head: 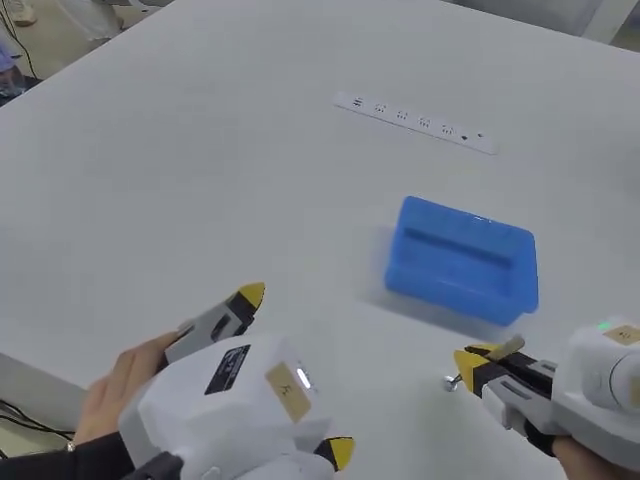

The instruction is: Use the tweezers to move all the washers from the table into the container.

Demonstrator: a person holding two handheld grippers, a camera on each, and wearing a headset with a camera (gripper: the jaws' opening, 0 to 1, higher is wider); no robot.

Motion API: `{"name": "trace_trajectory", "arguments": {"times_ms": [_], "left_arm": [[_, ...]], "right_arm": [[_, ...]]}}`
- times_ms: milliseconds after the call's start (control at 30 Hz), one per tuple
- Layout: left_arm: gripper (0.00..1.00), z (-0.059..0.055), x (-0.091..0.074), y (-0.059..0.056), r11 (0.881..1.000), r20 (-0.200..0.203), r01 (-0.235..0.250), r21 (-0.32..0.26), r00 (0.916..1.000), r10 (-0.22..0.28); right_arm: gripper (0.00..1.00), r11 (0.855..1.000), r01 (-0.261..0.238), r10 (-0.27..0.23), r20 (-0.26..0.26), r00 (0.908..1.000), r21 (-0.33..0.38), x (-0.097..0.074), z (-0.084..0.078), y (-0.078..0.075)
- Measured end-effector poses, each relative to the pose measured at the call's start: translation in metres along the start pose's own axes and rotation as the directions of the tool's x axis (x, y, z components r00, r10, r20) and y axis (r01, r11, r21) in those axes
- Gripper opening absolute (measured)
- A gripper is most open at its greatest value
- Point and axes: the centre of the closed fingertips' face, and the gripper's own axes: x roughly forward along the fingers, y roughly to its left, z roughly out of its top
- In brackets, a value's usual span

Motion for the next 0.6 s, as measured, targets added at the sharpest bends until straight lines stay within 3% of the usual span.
{"name": "trace_trajectory", "arguments": {"times_ms": [500, 600], "left_arm": [[0.93, 0.0002, 0.0000, -0.0009, 1.000, 0.001, 0.004, -0.001, 1.0000, -0.004], [0.93, 0.0013, -0.0004, -0.0012, 1.000, 0.007, 0.005, 0.002, 1.0000, -0.005]], "right_arm": [[0.02, 1.000, -0.010, 0.010, -0.012, 0.9999, -0.001, 0.0009, -0.0017, -0.0028], [0.02, 0.999, -0.006, 0.006, -0.003, 1.0000, 0.032, 0.0001, -0.0025, -0.0046]]}}
